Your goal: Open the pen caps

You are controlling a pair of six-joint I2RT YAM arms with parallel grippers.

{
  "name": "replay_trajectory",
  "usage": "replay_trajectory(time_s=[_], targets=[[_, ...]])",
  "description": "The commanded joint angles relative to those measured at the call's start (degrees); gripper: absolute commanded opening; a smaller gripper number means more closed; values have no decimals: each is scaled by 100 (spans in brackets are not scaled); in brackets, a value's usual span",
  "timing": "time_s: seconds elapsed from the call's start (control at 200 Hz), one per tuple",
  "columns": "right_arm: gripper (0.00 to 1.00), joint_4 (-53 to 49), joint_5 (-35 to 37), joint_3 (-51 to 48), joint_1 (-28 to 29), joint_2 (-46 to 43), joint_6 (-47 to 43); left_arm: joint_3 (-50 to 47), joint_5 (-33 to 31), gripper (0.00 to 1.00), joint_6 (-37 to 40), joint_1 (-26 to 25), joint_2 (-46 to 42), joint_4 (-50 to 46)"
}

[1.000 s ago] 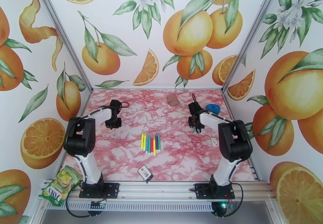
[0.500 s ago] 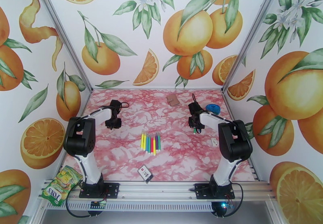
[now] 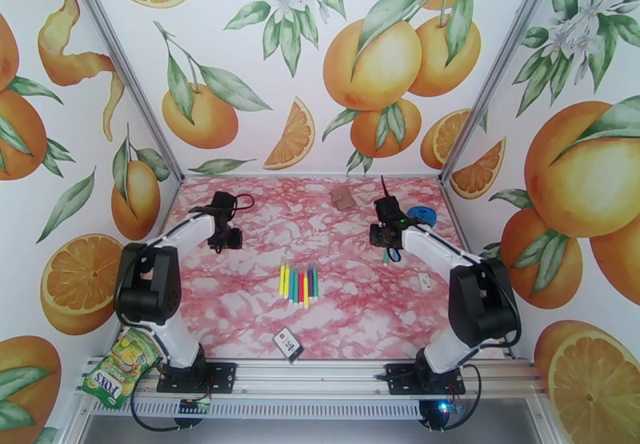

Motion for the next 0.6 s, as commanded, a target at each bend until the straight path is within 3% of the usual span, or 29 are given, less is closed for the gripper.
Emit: replay_trajectory(time_s=[0.0, 0.33, 0.595], targets=[[42, 107, -351, -89, 339, -188, -195, -134, 691, 58, 188, 45, -509, 351], [45, 62, -491, -186, 1334, -296, -27, -810, 1523, 60, 246, 35, -1273, 1219], [45, 527, -1054, -614, 1889, -144, 225, -1319, 2286, 66, 133, 30, -1549, 2064]])
